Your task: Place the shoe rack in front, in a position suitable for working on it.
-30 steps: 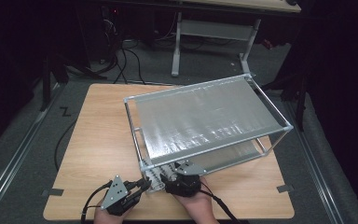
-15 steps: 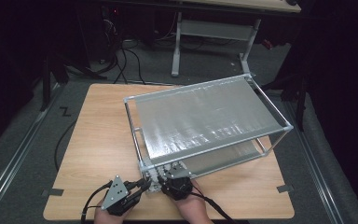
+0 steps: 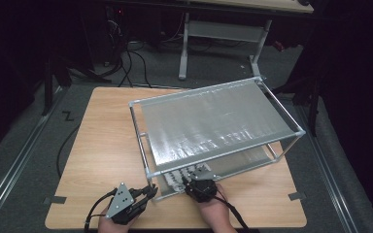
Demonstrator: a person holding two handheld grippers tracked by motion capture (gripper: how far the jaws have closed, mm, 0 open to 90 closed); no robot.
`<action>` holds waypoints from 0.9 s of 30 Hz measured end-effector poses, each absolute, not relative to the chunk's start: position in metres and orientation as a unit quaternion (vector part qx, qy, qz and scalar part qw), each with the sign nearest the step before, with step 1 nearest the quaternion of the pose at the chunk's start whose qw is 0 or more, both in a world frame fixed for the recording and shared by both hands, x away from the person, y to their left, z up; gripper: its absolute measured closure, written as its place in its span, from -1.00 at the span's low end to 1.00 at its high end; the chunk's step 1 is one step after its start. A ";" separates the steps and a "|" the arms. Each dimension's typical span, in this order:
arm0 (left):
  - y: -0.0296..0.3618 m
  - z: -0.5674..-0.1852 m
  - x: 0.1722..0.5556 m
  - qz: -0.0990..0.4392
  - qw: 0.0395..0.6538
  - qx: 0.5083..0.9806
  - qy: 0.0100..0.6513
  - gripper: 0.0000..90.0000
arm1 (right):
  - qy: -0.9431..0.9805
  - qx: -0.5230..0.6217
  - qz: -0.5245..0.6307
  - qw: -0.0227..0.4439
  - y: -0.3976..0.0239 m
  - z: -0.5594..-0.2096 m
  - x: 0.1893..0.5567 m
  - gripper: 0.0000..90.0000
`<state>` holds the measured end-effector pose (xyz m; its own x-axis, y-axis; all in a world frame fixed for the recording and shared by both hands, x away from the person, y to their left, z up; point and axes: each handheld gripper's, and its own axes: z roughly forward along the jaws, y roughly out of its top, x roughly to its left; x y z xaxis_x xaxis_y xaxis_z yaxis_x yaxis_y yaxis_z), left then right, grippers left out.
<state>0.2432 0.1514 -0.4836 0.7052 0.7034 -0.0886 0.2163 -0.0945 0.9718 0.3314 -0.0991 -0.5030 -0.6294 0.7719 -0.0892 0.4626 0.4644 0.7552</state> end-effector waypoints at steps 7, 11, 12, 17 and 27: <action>0.158 -0.482 0.245 0.225 0.562 0.736 0.303 0.79 | 0.806 0.423 0.341 0.234 -0.151 -0.501 0.348 0.32; 0.158 -0.482 0.245 0.225 0.562 0.736 0.302 0.79 | 0.796 0.440 0.332 0.248 -0.182 -0.500 0.360 0.30; 0.158 -0.482 0.245 0.225 0.561 0.737 0.302 0.79 | 0.792 0.450 0.329 0.249 -0.191 -0.500 0.363 0.30; 0.158 -0.482 0.245 0.225 0.562 0.737 0.302 0.79 | 0.777 0.468 0.329 0.263 -0.230 -0.501 0.380 0.31; 0.171 -0.480 0.248 0.235 0.555 0.730 0.321 0.80 | 0.750 0.512 0.298 0.293 -0.285 -0.498 0.400 0.30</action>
